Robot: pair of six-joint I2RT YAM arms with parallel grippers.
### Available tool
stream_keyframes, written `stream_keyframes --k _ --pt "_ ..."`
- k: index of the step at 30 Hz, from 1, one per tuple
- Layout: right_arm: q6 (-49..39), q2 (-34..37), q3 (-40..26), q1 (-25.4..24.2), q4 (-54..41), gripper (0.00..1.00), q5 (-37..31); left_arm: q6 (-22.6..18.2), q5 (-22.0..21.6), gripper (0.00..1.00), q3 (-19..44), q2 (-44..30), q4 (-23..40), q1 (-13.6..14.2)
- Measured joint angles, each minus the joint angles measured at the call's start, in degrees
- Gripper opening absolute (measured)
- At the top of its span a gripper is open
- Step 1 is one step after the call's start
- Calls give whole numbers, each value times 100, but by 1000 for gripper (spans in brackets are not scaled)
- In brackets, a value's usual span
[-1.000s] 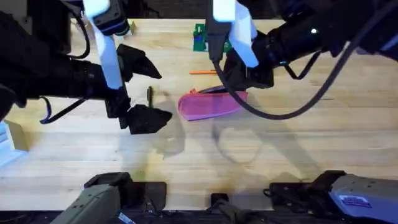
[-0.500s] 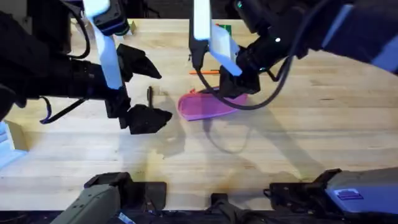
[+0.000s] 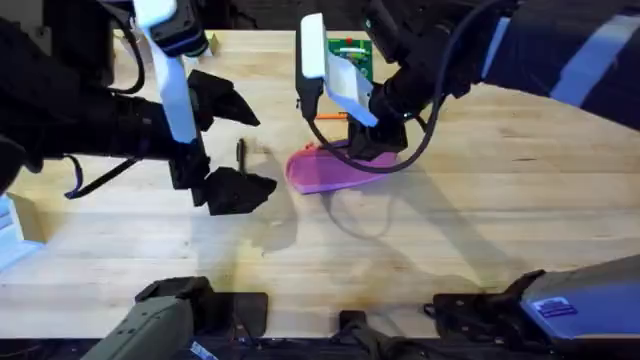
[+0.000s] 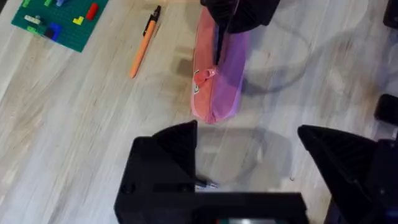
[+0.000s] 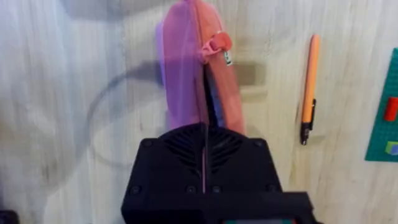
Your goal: Unzip the bag, pick up the pens from the table one at a time and place them inside, then zip the bag closed.
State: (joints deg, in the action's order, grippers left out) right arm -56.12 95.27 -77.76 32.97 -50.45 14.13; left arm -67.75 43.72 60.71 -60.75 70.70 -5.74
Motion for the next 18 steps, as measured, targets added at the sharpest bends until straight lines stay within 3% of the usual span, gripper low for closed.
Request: stream_keyframes --k 18 --pt "-11 283 -9 0 266 31 -107 0 0 994 0 0 -105 0"
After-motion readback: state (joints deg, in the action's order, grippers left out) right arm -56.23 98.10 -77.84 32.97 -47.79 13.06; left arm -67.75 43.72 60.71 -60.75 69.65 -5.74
